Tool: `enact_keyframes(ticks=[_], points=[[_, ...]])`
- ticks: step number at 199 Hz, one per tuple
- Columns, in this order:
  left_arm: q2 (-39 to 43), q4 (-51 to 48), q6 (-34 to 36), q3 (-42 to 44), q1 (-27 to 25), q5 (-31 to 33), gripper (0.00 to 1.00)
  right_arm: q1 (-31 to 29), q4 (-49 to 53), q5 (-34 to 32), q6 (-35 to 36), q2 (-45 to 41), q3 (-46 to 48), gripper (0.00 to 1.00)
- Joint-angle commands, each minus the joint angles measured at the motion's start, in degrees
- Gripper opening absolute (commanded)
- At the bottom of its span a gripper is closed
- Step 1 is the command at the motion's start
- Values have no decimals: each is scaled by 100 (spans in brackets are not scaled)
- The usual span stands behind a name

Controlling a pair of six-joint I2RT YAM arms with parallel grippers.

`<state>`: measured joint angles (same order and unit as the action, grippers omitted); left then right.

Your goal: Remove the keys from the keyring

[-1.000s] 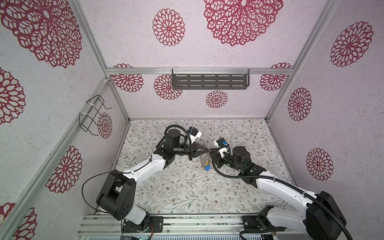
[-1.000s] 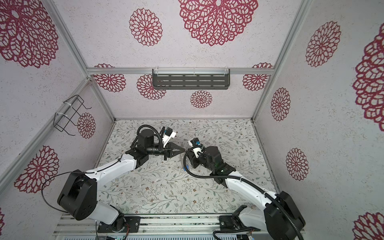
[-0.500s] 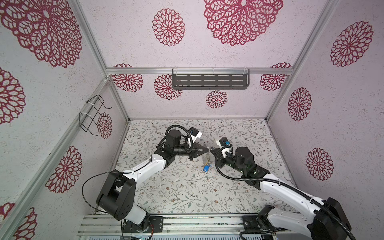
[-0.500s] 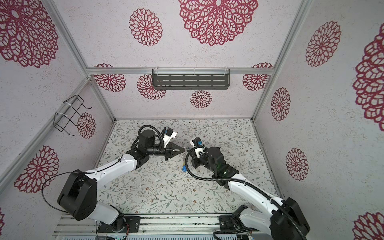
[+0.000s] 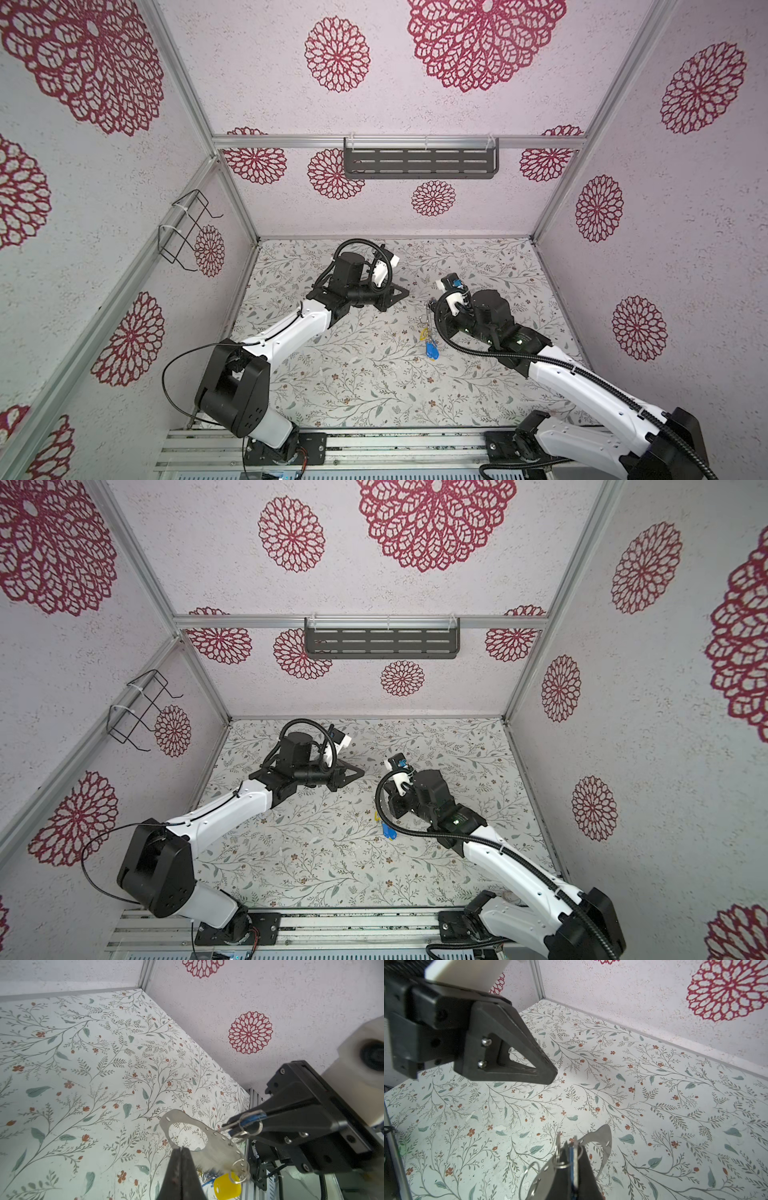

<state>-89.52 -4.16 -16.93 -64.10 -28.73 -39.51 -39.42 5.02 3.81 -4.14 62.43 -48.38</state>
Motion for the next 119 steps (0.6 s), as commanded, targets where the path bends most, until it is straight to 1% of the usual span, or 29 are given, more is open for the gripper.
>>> enact_keyframes(ticks=[1, 14, 23, 34, 40, 44, 50, 55, 59, 65, 68, 72, 79, 85, 91, 95, 105, 113, 119], points=[[-122, -215, 6, -62, -66, -58, 0, 13, 485, -146, -164, 149, -386, 0], [-63, -59, -111, 37, -71, 237, 0, 13, 366, -276, -167, 174, -298, 0], [14, 53, -175, 153, -72, 506, 2, 13, 173, -333, -159, 124, -162, 0], [164, 187, -250, 317, -71, 960, 9, 13, -89, -314, -111, 60, -4, 0], [277, 274, -249, 445, -71, 1199, 11, 13, -230, -320, -92, 9, 78, 0], [367, 355, -233, 536, -81, 1370, 15, 13, -320, -320, -80, -13, 114, 0], [514, 476, -180, 695, -92, 1662, 24, 13, -451, -313, -43, -52, 184, 0], [661, 581, -159, 833, -117, 1964, 26, 13, -567, -285, -29, -87, 270, 0], [764, 705, -128, 950, -158, 2347, 28, 13, -706, -273, -19, -117, 338, 0], [949, 764, -72, 1076, -193, 2844, 36, 13, -920, -275, 3, -168, 447, 0], [1024, 729, -35, 1101, -202, 3132, 42, 13, -1034, -250, 19, -183, 522, 0], [1114, 633, 34, 1105, -210, 3484, 45, 13, -1186, -223, 49, -210, 602, 0], [1249, 350, 130, 1063, -203, 4070, 44, 13, -1418, -183, 101, -214, 716, 0], [1338, 180, 263, 1062, -203, 4414, 44, 20, -1575, -116, 170, -199, 783, 0], [1470, 137, 450, 1116, -199, 4587, 41, 15, -1682, -31, 246, -171, 803, 0], [1556, 169, 539, 1188, -200, 4625, 37, 13, -1736, 46, 281, -150, 805, 0], [1747, 463, 747, 1491, -177, 4612, 20, 14, -1825, 222, 390, -92, 796, 0], [1894, 876, 583, 1793, -181, 5010, 21, 15, -1910, 324, 466, -49, 794, 0], [2007, 1174, 352, 2010, -171, 5346, 18, 12, -1977, 447, 515, -22, 769, 0]])
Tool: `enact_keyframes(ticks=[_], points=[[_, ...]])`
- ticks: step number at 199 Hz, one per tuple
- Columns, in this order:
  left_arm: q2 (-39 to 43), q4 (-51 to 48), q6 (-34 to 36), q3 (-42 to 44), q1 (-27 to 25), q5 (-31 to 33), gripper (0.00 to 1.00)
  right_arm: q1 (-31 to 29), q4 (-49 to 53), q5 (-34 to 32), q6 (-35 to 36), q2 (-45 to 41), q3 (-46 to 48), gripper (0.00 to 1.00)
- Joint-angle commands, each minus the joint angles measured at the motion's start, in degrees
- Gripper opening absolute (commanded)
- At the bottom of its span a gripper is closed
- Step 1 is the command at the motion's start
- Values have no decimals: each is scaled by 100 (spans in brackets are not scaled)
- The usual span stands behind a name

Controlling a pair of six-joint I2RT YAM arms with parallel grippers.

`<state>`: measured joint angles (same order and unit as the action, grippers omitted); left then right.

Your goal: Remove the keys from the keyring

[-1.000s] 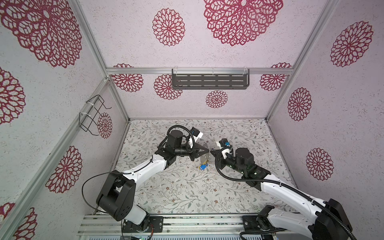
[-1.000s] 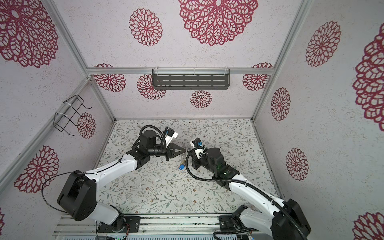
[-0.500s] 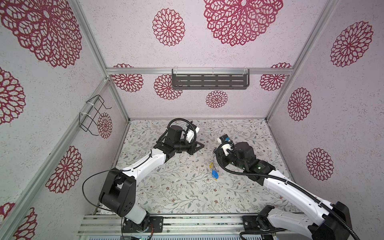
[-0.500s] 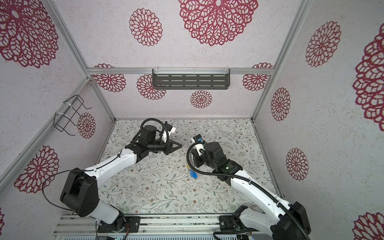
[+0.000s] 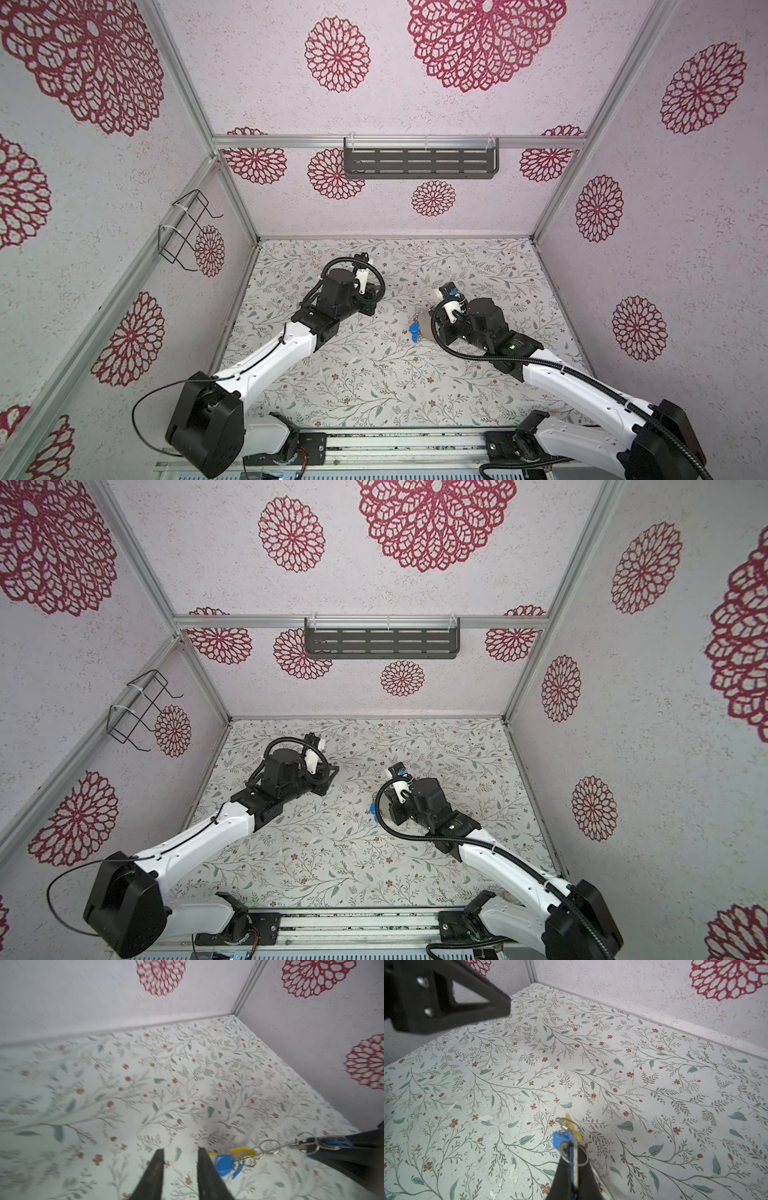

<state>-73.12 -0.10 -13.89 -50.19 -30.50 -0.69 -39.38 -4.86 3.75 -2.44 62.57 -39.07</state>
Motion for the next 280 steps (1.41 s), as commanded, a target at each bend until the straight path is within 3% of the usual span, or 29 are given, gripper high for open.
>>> enact_keyframes(ticks=[1, 21, 40, 60, 91, 113, 133, 173, 204, 229, 252, 280], points=[[386, 819, 24, 658, 3, 1487, 18, 13, -990, 470, 356, -30, -167, 0], [559, 926, 103, 822, 178, 1214, 19, 9, -856, 834, 518, 184, -524, 0], [469, 280, 324, 416, 288, 707, 54, 9, -385, 1230, 665, 563, -1120, 0], [477, 210, 476, 317, 306, 290, 55, 9, 414, 1569, 851, 1031, -1973, 0], [394, -533, 242, -207, 445, 283, 55, 2, 2319, 1878, 1149, 1797, -3394, 0], [223, -706, 159, -411, 449, -15, 56, 1, 3688, 1132, 1400, 2116, -4088, 0], [171, -564, 94, -348, 449, -153, 56, -9, 3899, -117, 1577, 2027, -4104, 0], [111, -128, -102, -223, 449, -574, 56, -50, 2619, -1504, 2271, 1431, -3325, 0], [-81, 30, -257, -237, 442, -825, 55, -230, 1775, -2349, 3204, 1276, -2815, 0], [-141, 265, -343, -143, 433, -1097, 53, -332, 1009, -2774, 3844, 1276, -2354, 0], [-140, 489, -386, -23, 432, -1354, 53, -439, -292, -3324, 4474, 1231, -1805, 0], [-203, 584, -454, -16, 433, -1652, 53, -457, -2193, -3216, 5024, 1101, -1060, 0]])
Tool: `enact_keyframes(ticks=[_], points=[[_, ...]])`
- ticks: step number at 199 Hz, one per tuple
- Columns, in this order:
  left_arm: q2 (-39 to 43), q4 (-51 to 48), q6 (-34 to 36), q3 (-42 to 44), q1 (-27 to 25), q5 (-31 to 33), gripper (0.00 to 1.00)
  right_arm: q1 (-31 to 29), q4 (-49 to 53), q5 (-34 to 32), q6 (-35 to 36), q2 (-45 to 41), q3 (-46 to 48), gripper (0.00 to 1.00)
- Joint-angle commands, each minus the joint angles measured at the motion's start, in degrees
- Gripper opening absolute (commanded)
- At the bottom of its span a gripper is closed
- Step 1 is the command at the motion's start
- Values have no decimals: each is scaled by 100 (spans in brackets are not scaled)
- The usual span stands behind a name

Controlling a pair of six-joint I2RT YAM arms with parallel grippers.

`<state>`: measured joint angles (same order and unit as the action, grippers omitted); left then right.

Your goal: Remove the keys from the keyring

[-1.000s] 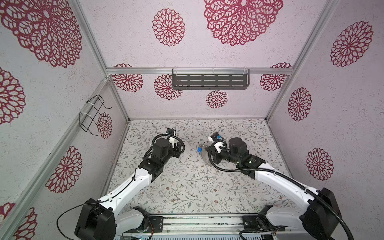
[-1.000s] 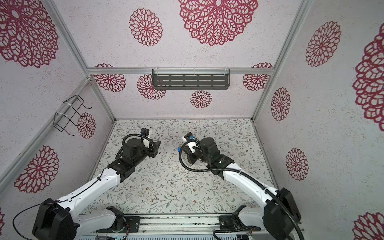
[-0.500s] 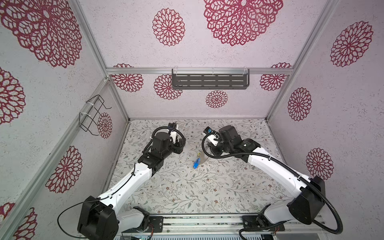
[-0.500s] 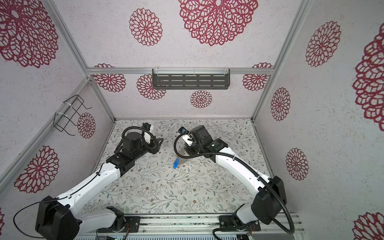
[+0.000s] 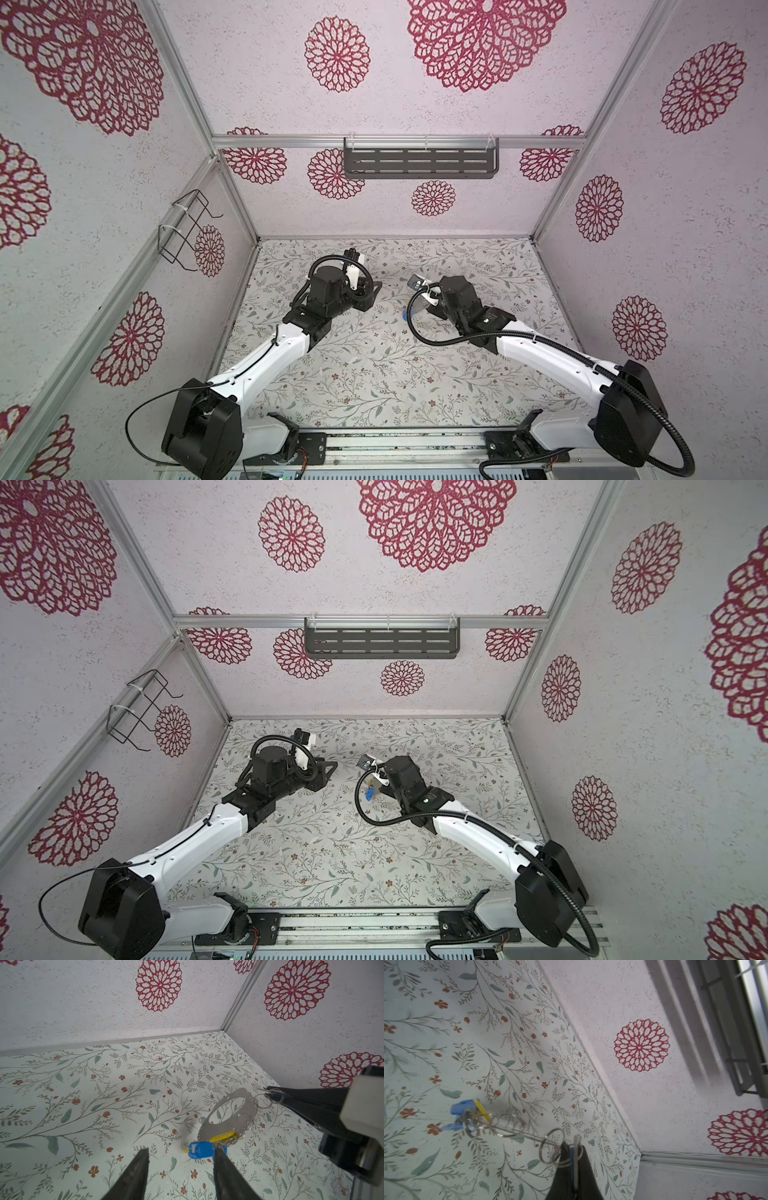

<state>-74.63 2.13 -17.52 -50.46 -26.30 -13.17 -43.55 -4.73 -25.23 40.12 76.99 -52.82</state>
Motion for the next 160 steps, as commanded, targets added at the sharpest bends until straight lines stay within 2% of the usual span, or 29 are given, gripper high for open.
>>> enact_keyframes(ticks=[1, 21, 63, 69, 78, 92, 104, 110, 133, 143, 160], points=[[-56, 364, -88, 6, 17, -414, 53, -40, -2260, -303, 769, -342, 329, 0], [-154, 354, -132, -33, 19, -491, 53, -39, -2488, 79, 638, -320, 337, 0], [-295, 944, -523, 167, 0, -885, 55, 28, -1324, 1283, -316, -312, -124, 0], [-300, 1112, -595, 236, -7, -954, 61, 46, -1208, 1434, -458, -339, -157, 0], [-283, 1323, -655, 350, -35, -938, 77, 94, -1007, 1655, -624, -379, -198, 0], [-197, 1745, -620, 604, -150, -764, 92, 197, -708, 1993, -880, -438, -276, 0], [-111, 2402, -472, 948, -280, -537, 100, 286, -454, 2331, -1068, -501, -349, 0], [-96, 2914, -349, 1185, -350, -430, 97, 330, -332, 2496, -1136, -526, -397, 0], [-146, 4839, 514, 2042, -577, -155, 98, 439, -102, 2834, -1294, -632, -470, 0], [-150, 5006, 897, 2157, -602, -149, 99, 452, -51, 2861, -1296, -670, -488, 0], [-105, 4567, 1392, 2027, -649, -339, 99, 478, 70, 2920, -1294, -703, -523, 0]])
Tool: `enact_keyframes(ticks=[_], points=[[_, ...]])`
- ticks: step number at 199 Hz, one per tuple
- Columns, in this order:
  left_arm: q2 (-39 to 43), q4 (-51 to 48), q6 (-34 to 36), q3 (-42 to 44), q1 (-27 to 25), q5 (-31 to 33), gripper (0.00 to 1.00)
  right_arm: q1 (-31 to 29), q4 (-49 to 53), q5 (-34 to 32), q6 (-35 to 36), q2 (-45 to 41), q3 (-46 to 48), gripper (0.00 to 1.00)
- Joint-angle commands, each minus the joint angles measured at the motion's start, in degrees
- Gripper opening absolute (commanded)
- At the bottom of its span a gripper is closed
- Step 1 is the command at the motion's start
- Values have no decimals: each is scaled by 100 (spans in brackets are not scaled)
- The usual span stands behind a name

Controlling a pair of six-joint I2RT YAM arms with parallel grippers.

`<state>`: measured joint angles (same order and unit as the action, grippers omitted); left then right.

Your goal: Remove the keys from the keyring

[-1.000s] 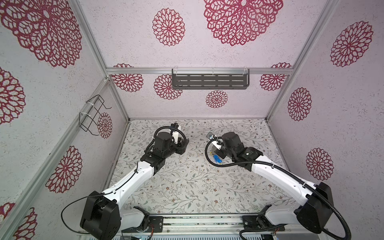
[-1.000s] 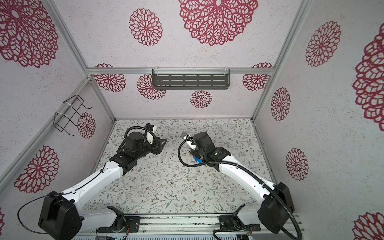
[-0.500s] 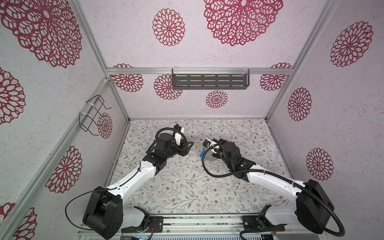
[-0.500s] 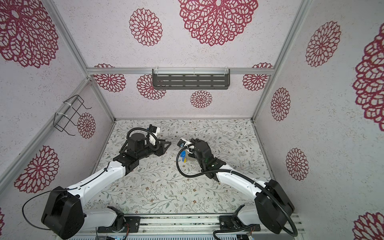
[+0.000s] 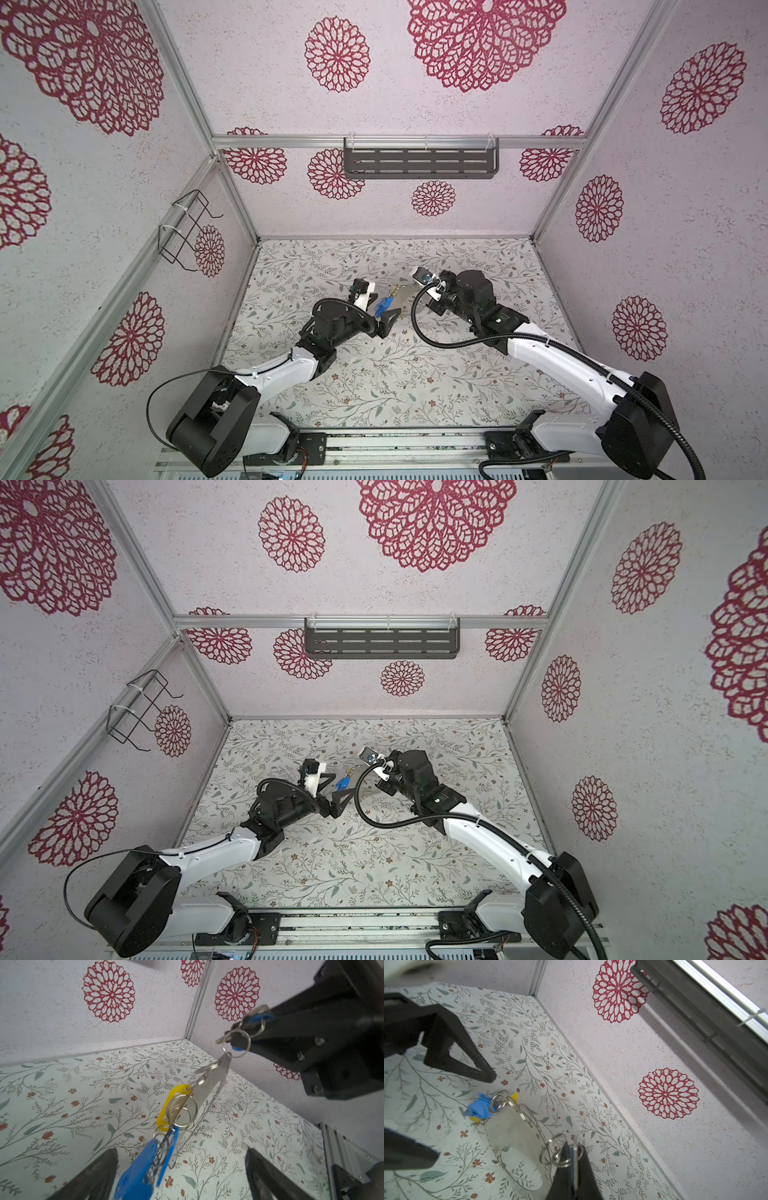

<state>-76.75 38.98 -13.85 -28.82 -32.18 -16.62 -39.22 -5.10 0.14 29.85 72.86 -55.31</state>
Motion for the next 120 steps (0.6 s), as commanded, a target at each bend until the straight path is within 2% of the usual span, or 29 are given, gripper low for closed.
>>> enact_keyframes(ticks=[1, 43, 76, 120], points=[[112, 856, 1055, -148, -65, -5, 98, 46, 115, 386, -268, -290, -276, 0], [-177, 263, 1349, -624, -157, -522, 86, 66, 167, 630, -382, -311, -330, 0], [-613, 315, 1058, -912, -217, -754, 68, 64, 80, 697, -466, -336, -349, 0], [-847, 659, 637, -1062, -262, -695, 62, 68, -686, 195, -444, -514, 12, 0]])
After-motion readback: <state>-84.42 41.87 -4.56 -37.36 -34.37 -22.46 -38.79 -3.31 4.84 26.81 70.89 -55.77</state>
